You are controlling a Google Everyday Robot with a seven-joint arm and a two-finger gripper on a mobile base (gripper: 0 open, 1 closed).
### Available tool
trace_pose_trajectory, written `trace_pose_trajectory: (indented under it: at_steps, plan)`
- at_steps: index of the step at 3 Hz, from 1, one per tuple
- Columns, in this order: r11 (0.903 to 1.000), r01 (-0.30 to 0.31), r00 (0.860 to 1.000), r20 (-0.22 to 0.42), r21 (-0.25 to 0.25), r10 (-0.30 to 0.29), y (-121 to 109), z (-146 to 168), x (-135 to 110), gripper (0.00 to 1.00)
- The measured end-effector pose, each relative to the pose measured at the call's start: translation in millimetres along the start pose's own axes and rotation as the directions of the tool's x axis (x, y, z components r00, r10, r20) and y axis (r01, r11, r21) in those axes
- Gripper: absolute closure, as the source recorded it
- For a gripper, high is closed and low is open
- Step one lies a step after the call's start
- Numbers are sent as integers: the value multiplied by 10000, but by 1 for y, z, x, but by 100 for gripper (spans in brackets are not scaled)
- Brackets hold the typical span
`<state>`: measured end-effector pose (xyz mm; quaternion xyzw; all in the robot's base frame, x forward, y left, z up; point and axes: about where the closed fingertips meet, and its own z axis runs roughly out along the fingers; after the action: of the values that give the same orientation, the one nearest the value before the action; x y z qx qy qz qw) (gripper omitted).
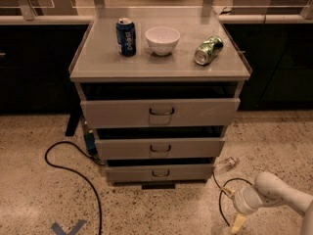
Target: Open bottom drawer
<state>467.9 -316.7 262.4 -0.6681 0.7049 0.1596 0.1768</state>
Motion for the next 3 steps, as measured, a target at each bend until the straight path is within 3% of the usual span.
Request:
trace_pose_trajectory:
  at_steps: [1,2,3]
  plan:
    - [10000,-22,10000,8,-16,22,1,1,0,0]
    - [9990,373,9987,347,-244,-364,-7,14,-7,0]
    - [9795,2015,9749,971,-39,-2002,-30,25,-51,0]
